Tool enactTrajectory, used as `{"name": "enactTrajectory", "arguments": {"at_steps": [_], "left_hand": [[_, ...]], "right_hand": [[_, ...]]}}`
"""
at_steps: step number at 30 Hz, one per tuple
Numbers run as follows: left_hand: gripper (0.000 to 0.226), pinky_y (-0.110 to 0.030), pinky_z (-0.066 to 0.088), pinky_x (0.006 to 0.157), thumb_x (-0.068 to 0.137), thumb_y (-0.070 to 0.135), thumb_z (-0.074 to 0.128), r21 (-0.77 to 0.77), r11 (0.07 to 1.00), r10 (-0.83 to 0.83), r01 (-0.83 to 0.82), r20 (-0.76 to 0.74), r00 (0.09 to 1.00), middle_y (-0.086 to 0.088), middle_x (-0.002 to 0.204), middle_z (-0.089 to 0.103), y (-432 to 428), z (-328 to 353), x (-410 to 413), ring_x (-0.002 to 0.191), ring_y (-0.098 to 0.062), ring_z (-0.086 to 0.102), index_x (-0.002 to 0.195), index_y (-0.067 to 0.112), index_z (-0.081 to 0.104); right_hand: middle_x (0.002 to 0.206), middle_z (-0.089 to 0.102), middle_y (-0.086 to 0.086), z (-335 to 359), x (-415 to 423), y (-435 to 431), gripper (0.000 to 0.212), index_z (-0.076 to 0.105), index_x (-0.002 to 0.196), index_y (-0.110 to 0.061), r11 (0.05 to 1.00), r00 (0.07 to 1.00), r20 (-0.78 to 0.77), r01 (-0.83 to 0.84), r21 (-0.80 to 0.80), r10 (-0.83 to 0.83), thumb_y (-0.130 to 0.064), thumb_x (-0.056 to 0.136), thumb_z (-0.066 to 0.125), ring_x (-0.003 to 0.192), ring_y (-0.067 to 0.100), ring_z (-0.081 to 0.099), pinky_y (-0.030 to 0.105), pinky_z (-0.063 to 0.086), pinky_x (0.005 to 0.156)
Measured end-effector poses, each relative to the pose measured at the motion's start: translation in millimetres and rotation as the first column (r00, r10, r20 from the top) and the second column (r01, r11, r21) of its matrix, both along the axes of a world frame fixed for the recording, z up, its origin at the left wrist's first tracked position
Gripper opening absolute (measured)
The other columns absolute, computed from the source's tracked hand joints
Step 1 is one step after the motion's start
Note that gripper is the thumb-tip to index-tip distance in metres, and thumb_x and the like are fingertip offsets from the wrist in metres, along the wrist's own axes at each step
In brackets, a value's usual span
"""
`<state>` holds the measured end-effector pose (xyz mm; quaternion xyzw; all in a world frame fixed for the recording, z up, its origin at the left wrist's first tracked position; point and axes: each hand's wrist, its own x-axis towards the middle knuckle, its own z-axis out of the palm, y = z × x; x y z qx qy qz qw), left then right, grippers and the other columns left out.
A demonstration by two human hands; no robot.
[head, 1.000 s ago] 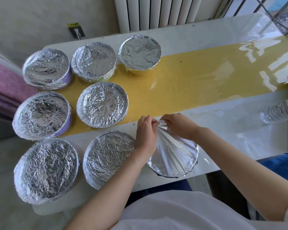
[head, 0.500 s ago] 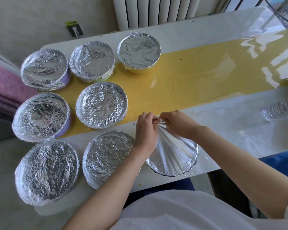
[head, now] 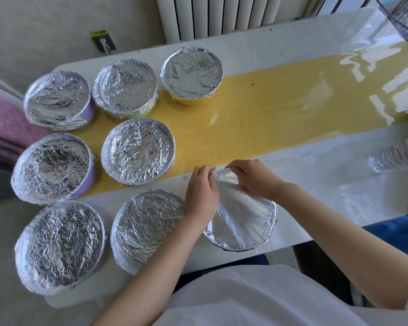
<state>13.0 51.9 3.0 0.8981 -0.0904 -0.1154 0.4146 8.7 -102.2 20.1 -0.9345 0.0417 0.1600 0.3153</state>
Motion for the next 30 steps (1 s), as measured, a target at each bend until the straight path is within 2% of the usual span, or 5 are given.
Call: {"name": "enactTrajectory", "arguments": {"at_steps": [6, 12, 19, 26, 30], "left_hand": [[0.018, -0.010, 0.032, 0.062, 0.094, 0.005, 0.050, -0.053, 0.997, 0.049, -0.047, 0.025, 0.998, -0.010, 0.090, 0.070, 2, -1, 0, 0.077, -0.016, 0.057, 0.097, 0.002, 0.067], [0.016, -0.019, 0.043, 0.069, 0.091, 0.008, 0.057, -0.082, 0.994, 0.073, -0.069, 0.056, 0.996, -0.003, 0.090, 0.073, -2, 1, 3, 0.081, -0.017, 0.066, 0.099, 0.008, 0.071], [0.009, -0.030, 0.048, 0.064, 0.090, 0.010, 0.059, -0.123, 0.992, 0.047, -0.037, 0.080, 0.996, 0.001, 0.078, 0.071, -4, 1, 6, 0.070, -0.013, 0.064, 0.091, 0.010, 0.068], [0.012, -0.021, 0.040, 0.060, 0.091, 0.005, 0.056, -0.119, 0.990, 0.088, -0.075, 0.107, 0.990, -0.005, 0.080, 0.070, -5, 4, 5, 0.070, -0.013, 0.060, 0.096, 0.007, 0.067], [0.025, -0.022, 0.045, 0.076, 0.094, 0.005, 0.049, -0.067, 0.987, 0.151, -0.145, 0.083, 0.985, -0.009, 0.105, 0.069, -4, 2, 5, 0.094, -0.020, 0.064, 0.117, 0.009, 0.059]], "right_hand": [[0.087, 0.067, 0.018, -6, -4, 6, 0.030, 0.065, 0.104, -0.007, 0.999, 0.999, 0.040, 0.029, -0.023, -0.028, 0.001, 0.089, 0.041, 0.081, 0.036, 0.059, 0.039, 0.043, 0.070], [0.103, 0.067, 0.015, 2, 4, -1, 0.030, 0.063, 0.111, -0.005, 0.996, 0.996, -0.025, -0.085, -0.013, 0.085, -0.007, 0.097, 0.037, 0.087, 0.030, 0.054, 0.028, 0.029, 0.066], [0.082, 0.063, 0.018, 2, 13, 1, 0.019, 0.057, 0.089, -0.001, 0.991, 0.988, -0.080, -0.136, -0.010, 0.134, -0.005, 0.093, 0.039, 0.073, 0.032, 0.051, 0.041, 0.038, 0.067], [0.101, 0.068, 0.012, 5, 12, -2, 0.028, 0.062, 0.112, -0.006, 0.991, 0.993, -0.005, -0.121, 0.057, 0.121, -0.011, 0.098, 0.038, 0.092, 0.030, 0.059, 0.030, 0.035, 0.069], [0.106, 0.068, 0.011, 2, 5, -7, 0.028, 0.062, 0.117, -0.009, 0.989, 0.994, 0.101, 0.012, 0.145, -0.027, -0.013, 0.099, 0.040, 0.095, 0.027, 0.060, 0.022, 0.033, 0.070]]}}
